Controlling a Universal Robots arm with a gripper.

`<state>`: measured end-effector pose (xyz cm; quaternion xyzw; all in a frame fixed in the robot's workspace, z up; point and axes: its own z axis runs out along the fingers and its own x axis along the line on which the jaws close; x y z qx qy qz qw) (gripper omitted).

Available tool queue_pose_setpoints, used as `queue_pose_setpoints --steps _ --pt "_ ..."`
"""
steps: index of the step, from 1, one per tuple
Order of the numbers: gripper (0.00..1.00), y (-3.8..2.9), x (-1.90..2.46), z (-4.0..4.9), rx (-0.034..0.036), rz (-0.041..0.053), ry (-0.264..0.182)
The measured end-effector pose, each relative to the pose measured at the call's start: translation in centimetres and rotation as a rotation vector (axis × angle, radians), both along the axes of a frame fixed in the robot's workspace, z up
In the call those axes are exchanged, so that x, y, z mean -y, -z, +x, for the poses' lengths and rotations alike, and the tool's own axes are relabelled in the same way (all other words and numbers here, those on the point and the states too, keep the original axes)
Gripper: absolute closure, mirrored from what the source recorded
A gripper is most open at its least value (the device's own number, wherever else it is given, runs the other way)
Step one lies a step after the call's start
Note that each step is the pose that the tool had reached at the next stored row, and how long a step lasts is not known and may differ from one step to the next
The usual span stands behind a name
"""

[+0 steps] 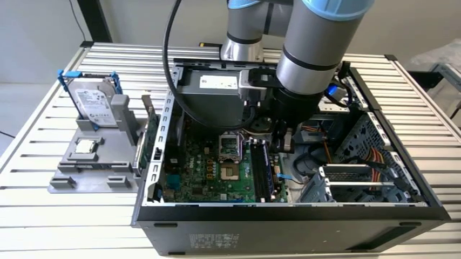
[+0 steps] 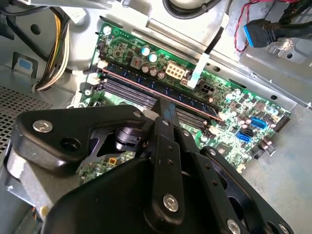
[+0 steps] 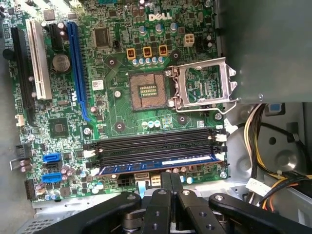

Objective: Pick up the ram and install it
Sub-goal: 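Press down the ram until it locks into place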

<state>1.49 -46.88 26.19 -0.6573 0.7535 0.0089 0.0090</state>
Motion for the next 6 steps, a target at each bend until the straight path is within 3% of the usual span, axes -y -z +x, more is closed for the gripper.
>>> queue_pose_setpoints --steps 6 --pt "1.00 -0.01 0.00 0.00 0.0000 -0.0003 0.000"
